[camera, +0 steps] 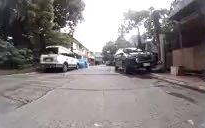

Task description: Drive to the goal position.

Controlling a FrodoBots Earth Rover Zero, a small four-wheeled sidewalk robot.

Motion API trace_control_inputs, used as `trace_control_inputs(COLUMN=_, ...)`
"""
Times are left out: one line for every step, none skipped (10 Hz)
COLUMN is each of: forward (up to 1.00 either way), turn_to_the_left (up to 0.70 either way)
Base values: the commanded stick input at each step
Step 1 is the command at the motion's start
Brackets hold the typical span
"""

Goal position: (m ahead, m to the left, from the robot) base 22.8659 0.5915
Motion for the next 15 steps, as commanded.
trace_control_inputs(forward=0.7, turn_to_the_left=0.12)
trace_control_inputs(forward=0.7, turn_to_the_left=0.0)
trace_control_inputs(forward=0.7, turn_to_the_left=0.0)
trace_control_inputs(forward=0.7, turn_to_the_left=0.0)
trace_control_inputs(forward=0.7, turn_to_the_left=0.0)
trace_control_inputs(forward=0.7, turn_to_the_left=0.0)
trace_control_inputs(forward=0.7, turn_to_the_left=0.0)
trace_control_inputs(forward=0.7, turn_to_the_left=0.0)
trace_control_inputs(forward=0.7, turn_to_the_left=0.0)
trace_control_inputs(forward=0.7, turn_to_the_left=0.0)
trace_control_inputs(forward=0.7, turn_to_the_left=0.0)
trace_control_inputs(forward=0.7, turn_to_the_left=0.0)
trace_control_inputs(forward=0.7, turn_to_the_left=0.0)
trace_control_inputs(forward=0.7, turn_to_the_left=0.0)
trace_control_inputs(forward=0.7, turn_to_the_left=0.0)
